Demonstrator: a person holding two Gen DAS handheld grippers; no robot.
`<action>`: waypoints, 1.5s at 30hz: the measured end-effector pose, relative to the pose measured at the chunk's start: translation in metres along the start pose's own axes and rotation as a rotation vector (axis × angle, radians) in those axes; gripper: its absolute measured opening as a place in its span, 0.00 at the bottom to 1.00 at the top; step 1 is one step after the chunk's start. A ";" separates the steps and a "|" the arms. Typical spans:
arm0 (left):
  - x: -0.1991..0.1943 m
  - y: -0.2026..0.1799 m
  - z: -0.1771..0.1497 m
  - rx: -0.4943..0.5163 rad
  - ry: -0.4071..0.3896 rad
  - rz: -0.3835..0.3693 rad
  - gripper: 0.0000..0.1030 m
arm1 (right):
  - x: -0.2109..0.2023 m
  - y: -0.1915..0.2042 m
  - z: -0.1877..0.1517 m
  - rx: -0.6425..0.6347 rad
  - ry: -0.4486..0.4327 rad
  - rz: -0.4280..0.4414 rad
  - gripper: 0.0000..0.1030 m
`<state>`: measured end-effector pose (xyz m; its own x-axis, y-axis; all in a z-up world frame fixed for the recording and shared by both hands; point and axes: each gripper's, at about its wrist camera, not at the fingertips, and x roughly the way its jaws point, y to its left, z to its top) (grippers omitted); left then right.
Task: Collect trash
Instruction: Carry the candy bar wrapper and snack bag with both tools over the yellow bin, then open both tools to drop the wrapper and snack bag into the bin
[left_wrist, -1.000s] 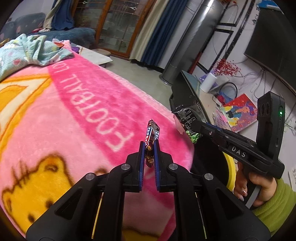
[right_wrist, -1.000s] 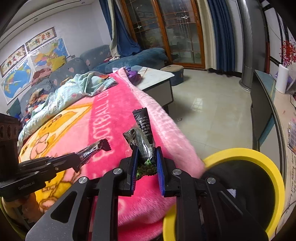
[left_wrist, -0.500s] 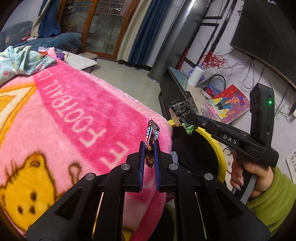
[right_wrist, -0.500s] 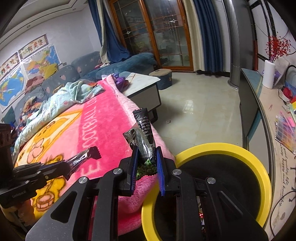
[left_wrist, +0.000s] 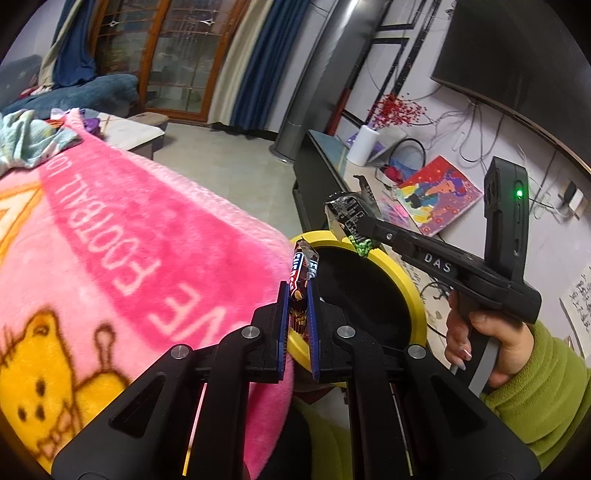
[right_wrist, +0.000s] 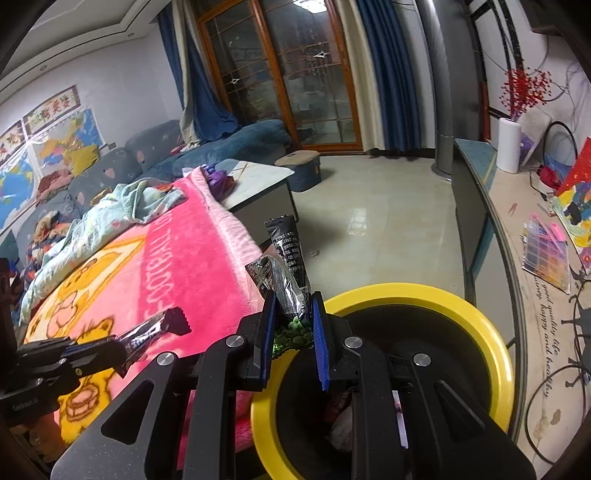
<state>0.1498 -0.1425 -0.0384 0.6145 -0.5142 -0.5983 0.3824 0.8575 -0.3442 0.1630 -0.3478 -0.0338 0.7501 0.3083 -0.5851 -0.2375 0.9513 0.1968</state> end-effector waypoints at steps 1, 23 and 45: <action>0.001 -0.004 -0.001 0.007 0.001 -0.004 0.05 | -0.002 -0.003 0.000 0.005 -0.004 -0.006 0.18; 0.018 -0.047 -0.011 0.111 0.007 -0.070 0.05 | -0.024 -0.049 -0.023 0.029 -0.011 -0.133 0.18; 0.050 -0.074 -0.024 0.190 0.064 -0.125 0.05 | -0.021 -0.081 -0.044 0.104 0.047 -0.171 0.23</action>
<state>0.1357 -0.2312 -0.0608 0.5116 -0.6092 -0.6059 0.5797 0.7652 -0.2800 0.1396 -0.4308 -0.0716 0.7435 0.1451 -0.6528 -0.0425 0.9844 0.1705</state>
